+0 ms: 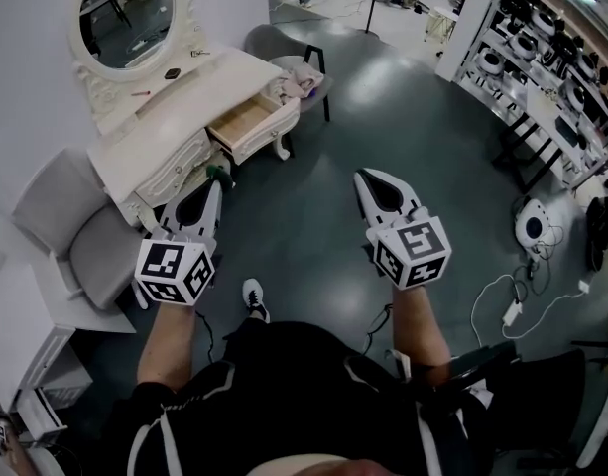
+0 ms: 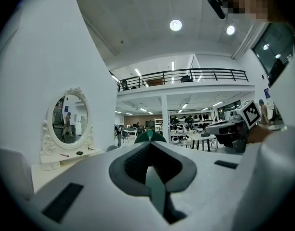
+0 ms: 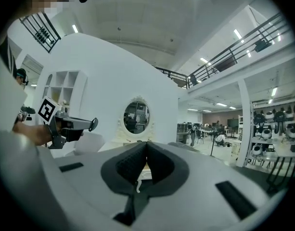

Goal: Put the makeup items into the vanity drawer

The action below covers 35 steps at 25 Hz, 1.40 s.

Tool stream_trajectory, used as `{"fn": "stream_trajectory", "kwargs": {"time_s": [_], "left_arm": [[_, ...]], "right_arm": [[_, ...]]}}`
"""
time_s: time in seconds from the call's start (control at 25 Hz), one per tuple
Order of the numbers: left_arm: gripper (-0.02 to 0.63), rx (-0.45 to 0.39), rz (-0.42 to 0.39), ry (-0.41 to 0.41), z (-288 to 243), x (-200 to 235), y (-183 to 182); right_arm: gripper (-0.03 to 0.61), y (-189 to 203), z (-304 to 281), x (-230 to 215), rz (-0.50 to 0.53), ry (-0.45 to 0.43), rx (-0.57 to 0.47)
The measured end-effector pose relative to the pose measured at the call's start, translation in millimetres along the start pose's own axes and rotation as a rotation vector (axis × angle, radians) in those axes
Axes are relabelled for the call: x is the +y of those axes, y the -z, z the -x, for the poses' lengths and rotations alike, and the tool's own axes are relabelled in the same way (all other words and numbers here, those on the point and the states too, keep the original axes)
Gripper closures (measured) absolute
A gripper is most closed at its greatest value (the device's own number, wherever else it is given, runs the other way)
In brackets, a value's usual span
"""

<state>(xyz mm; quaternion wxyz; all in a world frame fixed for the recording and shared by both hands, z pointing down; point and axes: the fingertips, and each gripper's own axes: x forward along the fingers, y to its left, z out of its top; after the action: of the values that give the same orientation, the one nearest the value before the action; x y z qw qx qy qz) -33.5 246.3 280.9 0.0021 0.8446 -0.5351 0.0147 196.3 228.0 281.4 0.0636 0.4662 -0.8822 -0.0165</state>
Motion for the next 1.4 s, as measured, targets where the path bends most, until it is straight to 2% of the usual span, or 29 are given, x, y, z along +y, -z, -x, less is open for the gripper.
{"fn": "stream_trajectory", "kwargs": {"time_s": [0.2,0.36,0.72,0.92,1.4], "left_arm": [[0.611,-0.016,0.026,0.006,-24.0,27.0,1.8],[0.611,-0.029,0.0,0.007,-41.1,50.4,-6.3],[0.611,-0.01,0.013,0.021,-86.2,119.3,-3.4],[0.611,-0.007,0.029,0.031,-107.8,161.3,-2.2],[0.611,0.002,0.036,0.074,-154.2,254.3,20.6]], "right_arm": [[0.574,-7.1,-33.5,-4.2,0.012,0.004,0.0],[0.572,-12.2,-62.7,-8.5,0.02,0.004,0.0],[0.573,-15.3,-152.2,-13.4,-0.013,0.013,0.039],[0.572,-22.6,-203.0,-7.2,0.031,0.001,0.073],[0.572,-25.0,-315.1,-3.3,0.045,0.032,0.085]]}}
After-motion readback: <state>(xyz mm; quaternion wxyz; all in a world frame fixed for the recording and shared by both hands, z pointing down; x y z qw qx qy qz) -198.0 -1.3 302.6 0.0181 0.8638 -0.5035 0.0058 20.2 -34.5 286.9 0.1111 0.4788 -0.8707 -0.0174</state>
